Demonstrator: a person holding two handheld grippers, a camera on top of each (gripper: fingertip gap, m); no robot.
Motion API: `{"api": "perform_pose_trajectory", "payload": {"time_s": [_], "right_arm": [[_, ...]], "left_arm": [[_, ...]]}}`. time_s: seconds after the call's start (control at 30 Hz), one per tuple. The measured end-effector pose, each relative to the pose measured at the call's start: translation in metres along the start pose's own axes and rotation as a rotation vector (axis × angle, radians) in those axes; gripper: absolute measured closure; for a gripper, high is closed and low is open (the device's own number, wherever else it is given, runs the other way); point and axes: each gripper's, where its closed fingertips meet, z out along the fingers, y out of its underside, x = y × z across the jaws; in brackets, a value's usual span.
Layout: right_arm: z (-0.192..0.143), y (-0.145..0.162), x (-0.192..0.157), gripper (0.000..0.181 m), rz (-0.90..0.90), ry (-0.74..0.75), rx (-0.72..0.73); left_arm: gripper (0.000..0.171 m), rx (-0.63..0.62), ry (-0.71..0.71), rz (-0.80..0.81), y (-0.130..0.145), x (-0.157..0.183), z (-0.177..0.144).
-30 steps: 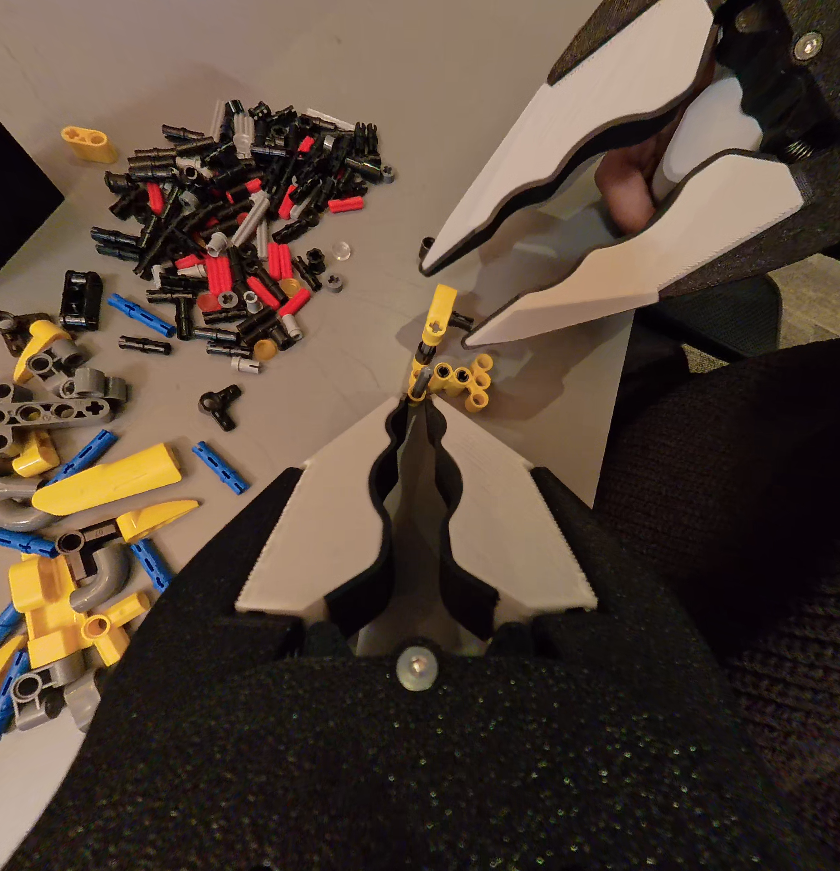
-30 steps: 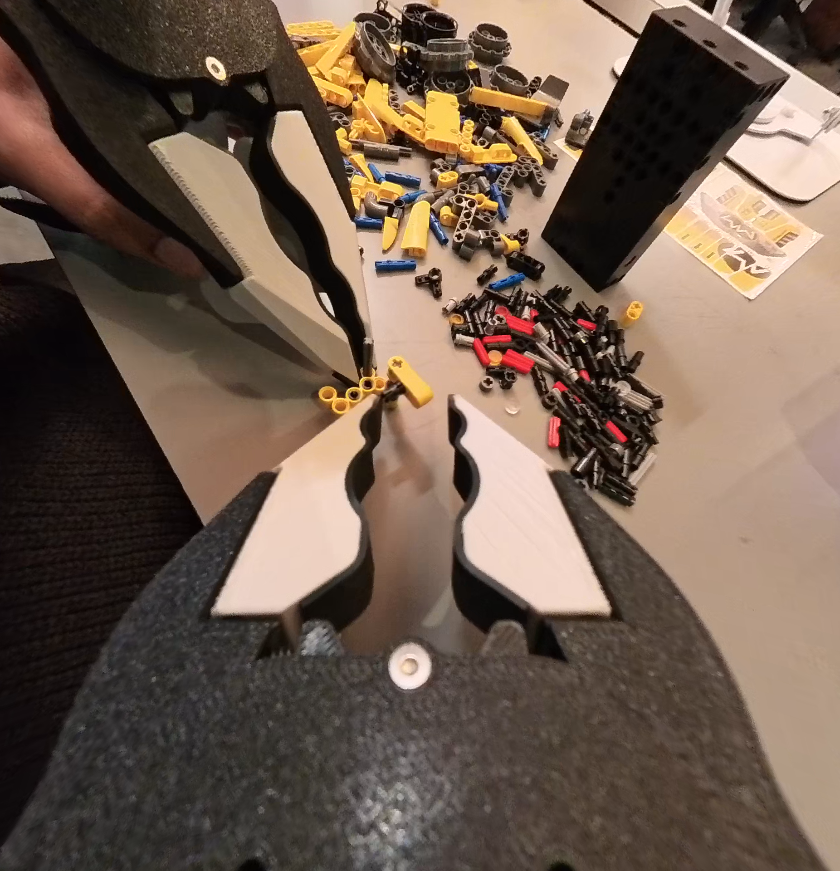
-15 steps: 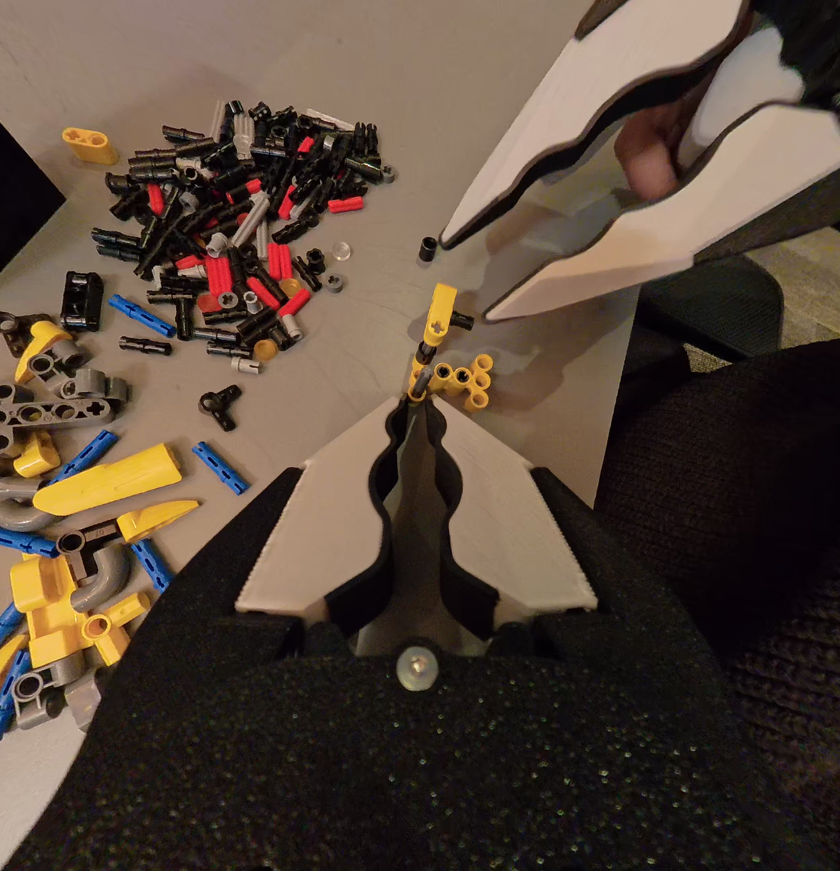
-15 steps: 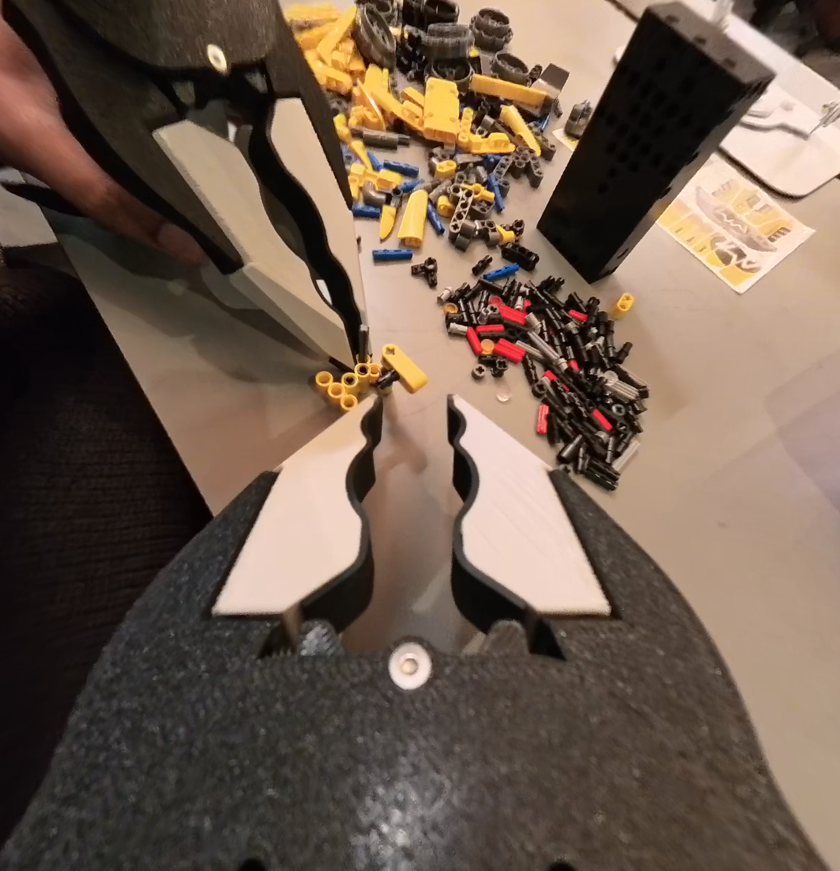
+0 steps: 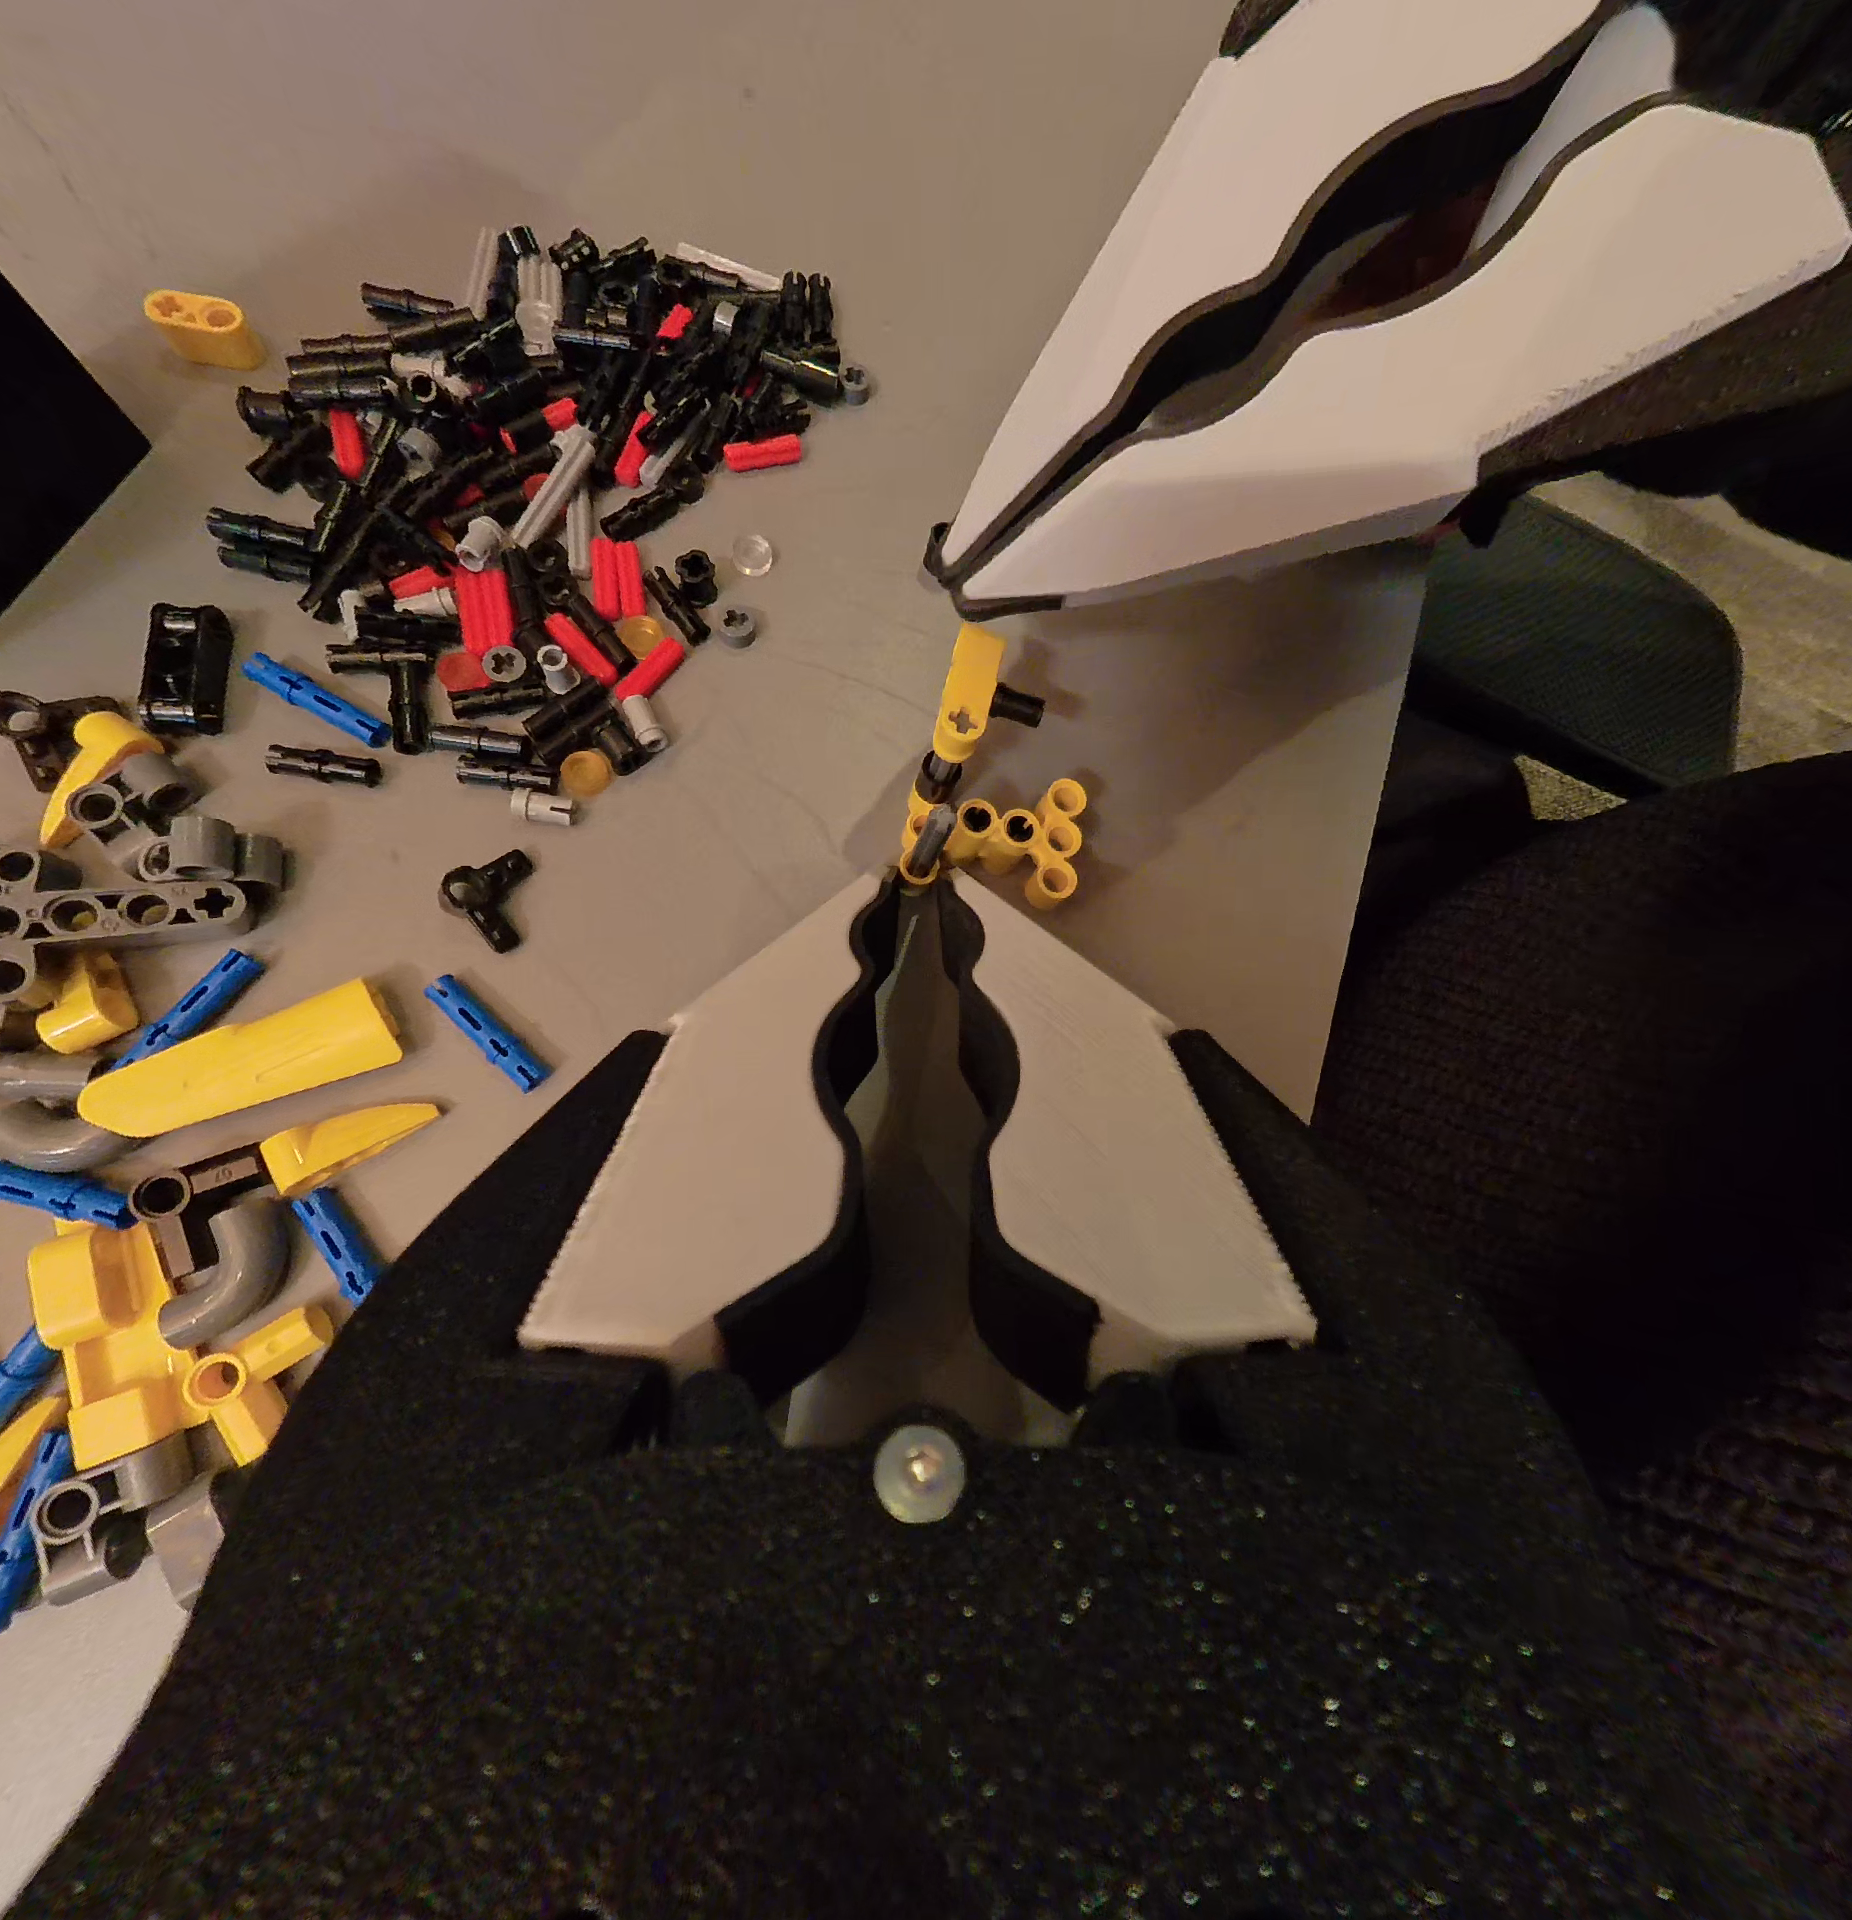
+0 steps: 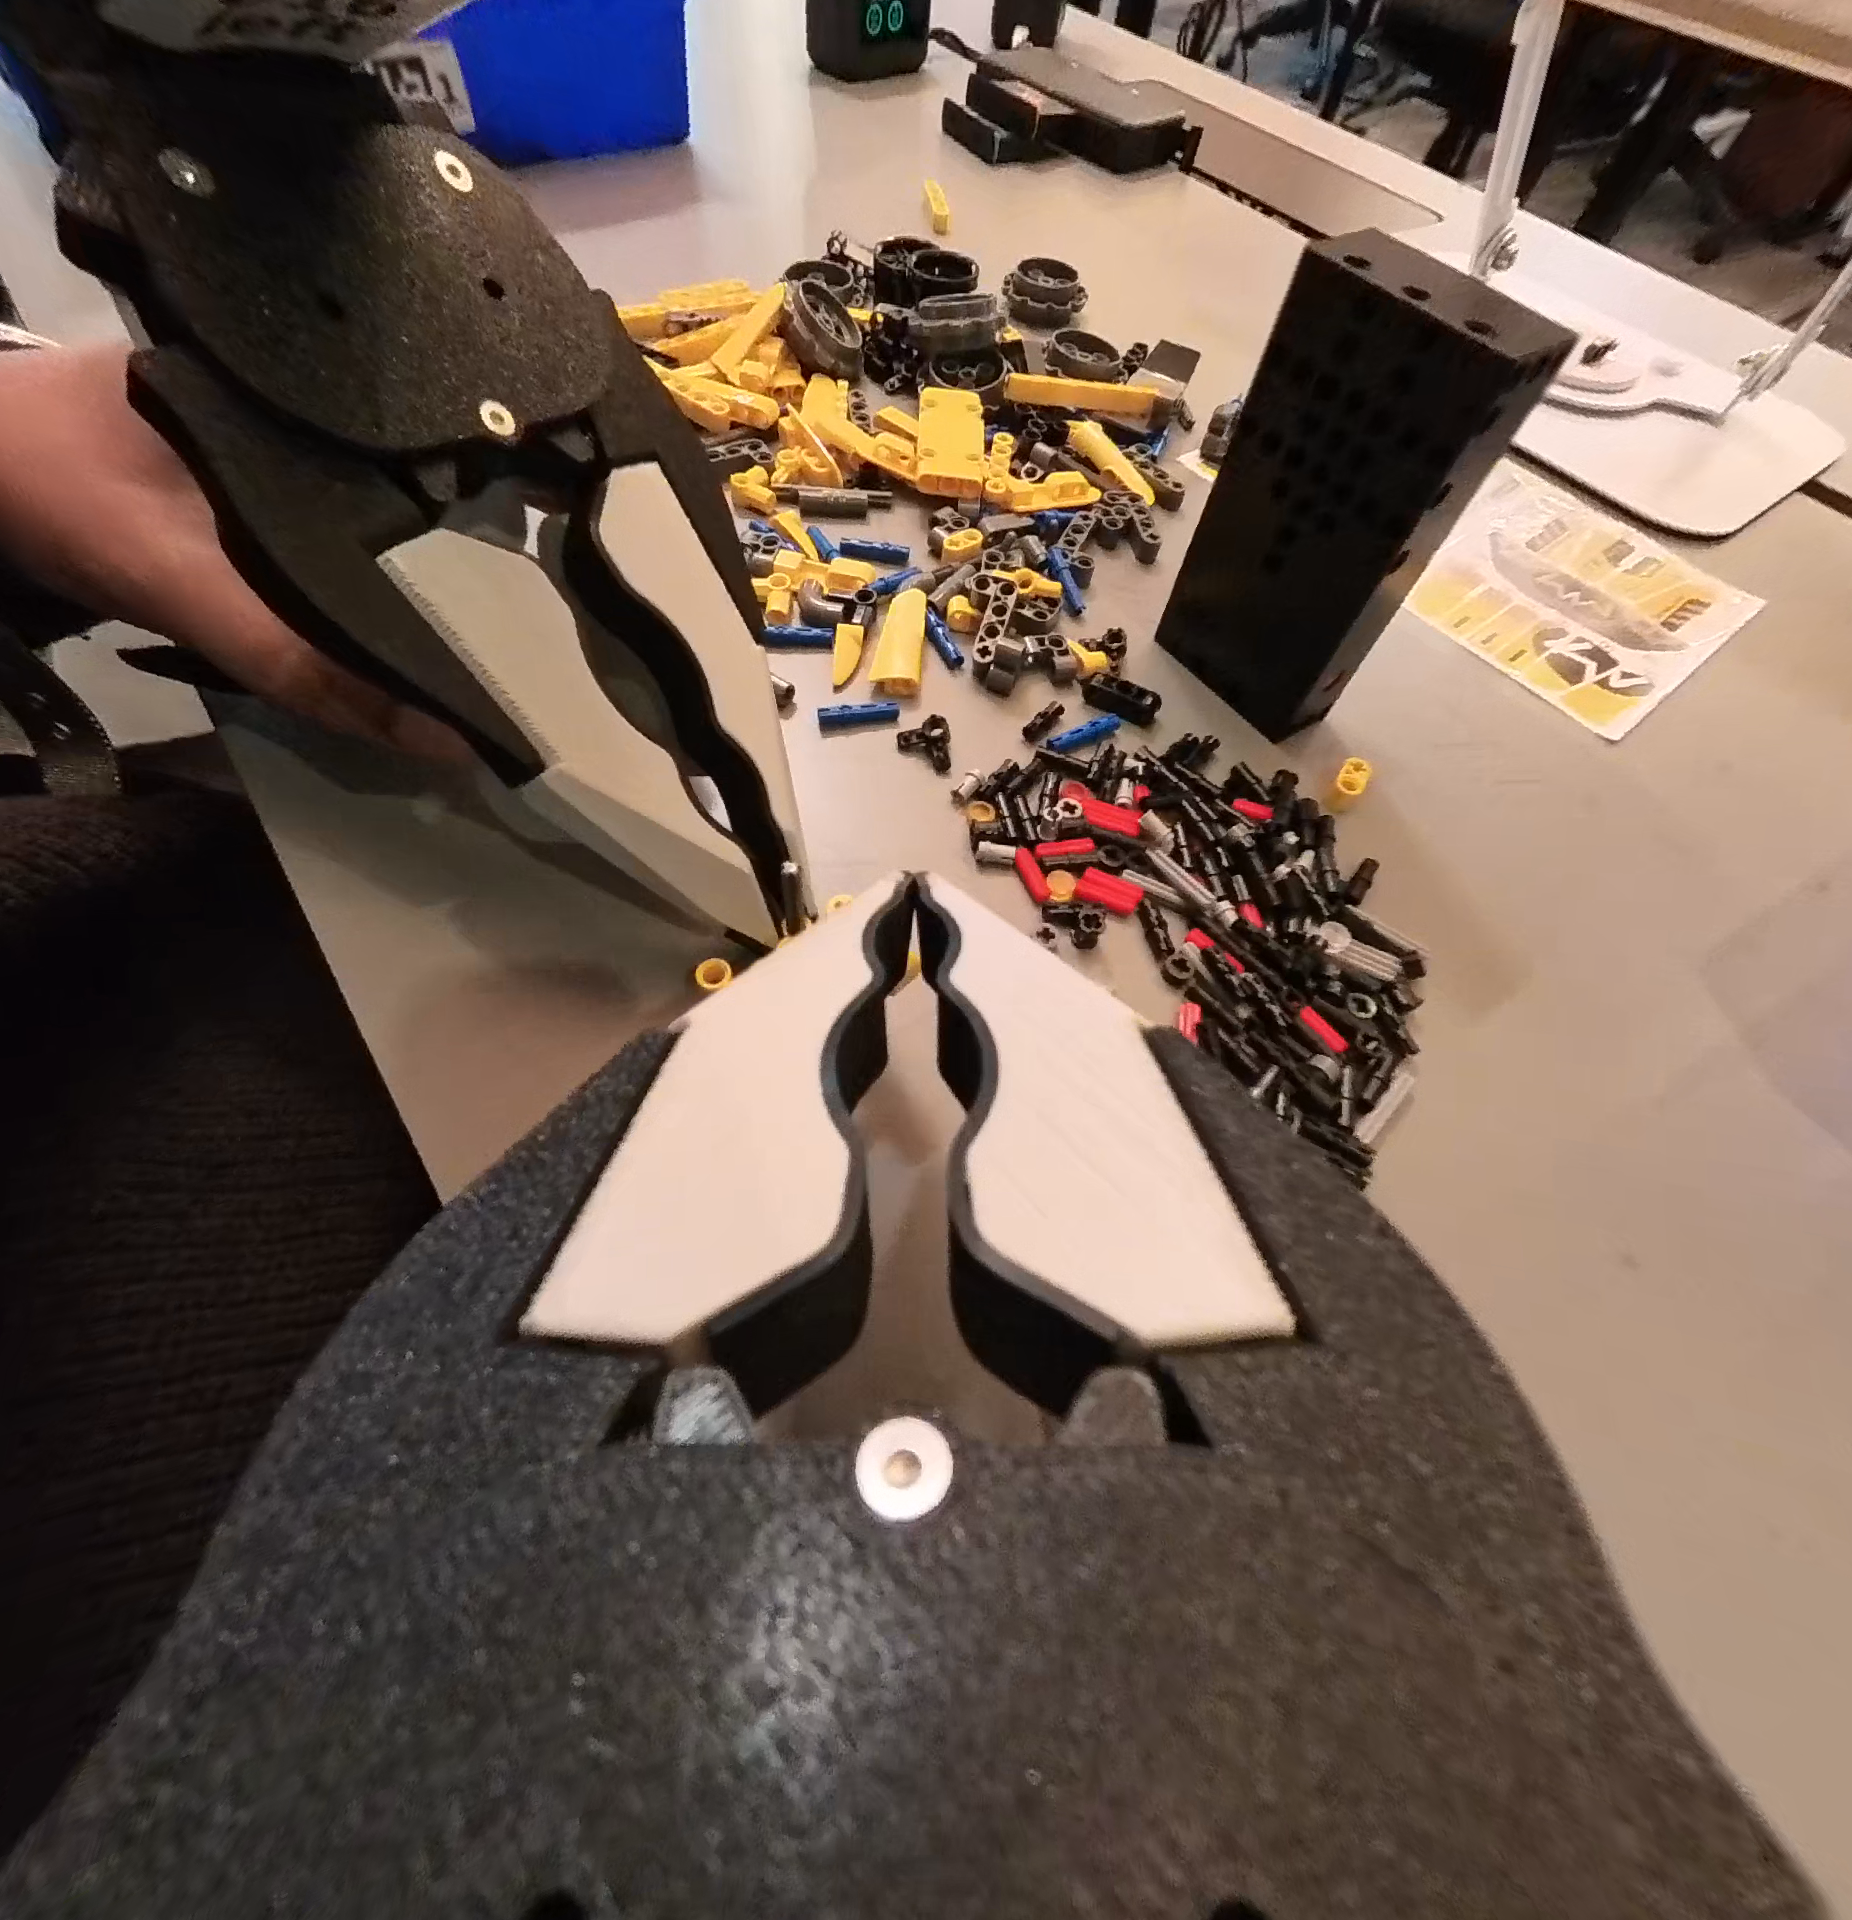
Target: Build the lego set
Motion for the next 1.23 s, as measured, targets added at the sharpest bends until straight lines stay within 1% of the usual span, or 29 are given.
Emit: {"api": "perform_pose_trajectory", "payload": {"time_s": [0.17,0.3,0.43,0.57,0.6,0.7,0.9,1.0,1.1,1.23], "right_arm": [[-0.004,-0.004,0.001,0.181,0.010,-0.003,0.056],[-0.008,-0.007,0.003,0.181,0.060,-0.025,0.089],[-0.007,-0.008,0.007,0.181,0.125,-0.063,0.098],[-0.012,-0.018,0.015,0.181,0.166,-0.048,0.177],[-0.012,-0.019,0.015,0.181,0.162,-0.048,0.180],[-0.006,-0.013,0.014,0.181,0.139,-0.029,0.128],[0.004,-0.006,0.001,0.181,-0.009,-0.002,0.053],[0.006,-0.004,-0.007,0.181,-0.044,-0.041,0.034],[0.004,-0.006,-0.008,0.181,-0.030,-0.061,0.053],[-0.002,-0.012,-0.004,0.181,0.035,-0.086,0.102]], "left_arm": [[0.165,0.001,-0.002,0.002,0.000,0.000,0.000],[0.165,0.001,-0.021,0.022,0.000,0.000,0.000],[0.165,0.002,-0.005,0.004,0.000,0.000,0.000],[0.165,0.003,-0.004,0.003,0.000,0.000,0.000],[0.165,0.002,-0.007,0.006,0.000,0.000,0.000],[0.165,0.002,-0.006,0.005,0.000,0.000,0.000],[0.165,0.003,-0.002,-0.001,0.000,0.000,0.000],[0.165,0.003,0.001,-0.003,0.000,0.000,0.000],[0.165,0.004,0.011,-0.015,0.000,0.000,0.000],[0.165,0.004,0.019,-0.024,0.000,0.000,0.000]]}}
